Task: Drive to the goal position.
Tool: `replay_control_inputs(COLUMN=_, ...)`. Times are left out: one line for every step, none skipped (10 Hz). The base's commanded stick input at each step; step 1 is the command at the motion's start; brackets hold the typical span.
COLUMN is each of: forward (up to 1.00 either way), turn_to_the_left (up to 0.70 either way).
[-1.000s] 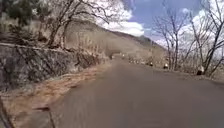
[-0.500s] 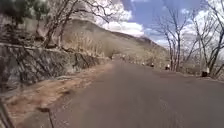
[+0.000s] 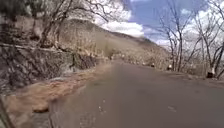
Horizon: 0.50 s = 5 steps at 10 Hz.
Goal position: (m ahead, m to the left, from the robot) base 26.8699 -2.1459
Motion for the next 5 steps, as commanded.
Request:
replay_control_inputs(forward=0.7, turn_to_the_left=0.0)
replay_control_inputs(forward=0.7, turn_to_the_left=0.0)
replay_control_inputs(forward=0.7, turn_to_the_left=0.0)
replay_control_inputs(forward=0.7, turn_to_the_left=0.0)
replay_control_inputs(forward=0.7, turn_to_the_left=0.0)
